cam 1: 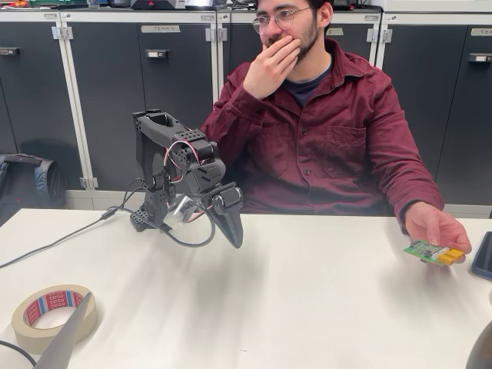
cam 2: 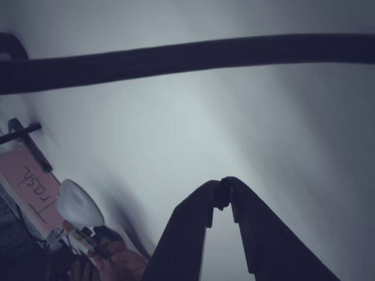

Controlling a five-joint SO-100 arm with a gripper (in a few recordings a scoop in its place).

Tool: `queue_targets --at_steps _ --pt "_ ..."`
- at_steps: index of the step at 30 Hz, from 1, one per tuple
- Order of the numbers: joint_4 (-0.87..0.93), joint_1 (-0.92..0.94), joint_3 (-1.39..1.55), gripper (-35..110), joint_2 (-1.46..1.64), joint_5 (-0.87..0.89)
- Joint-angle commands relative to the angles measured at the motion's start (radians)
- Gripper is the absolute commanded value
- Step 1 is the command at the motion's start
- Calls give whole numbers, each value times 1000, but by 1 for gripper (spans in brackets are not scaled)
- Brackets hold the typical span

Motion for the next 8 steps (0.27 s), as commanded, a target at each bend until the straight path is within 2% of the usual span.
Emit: queue_targets --at_steps 1,8 --pt "11 6 58 -5 54 -18" --pt "86 6 144 -5 258 -20"
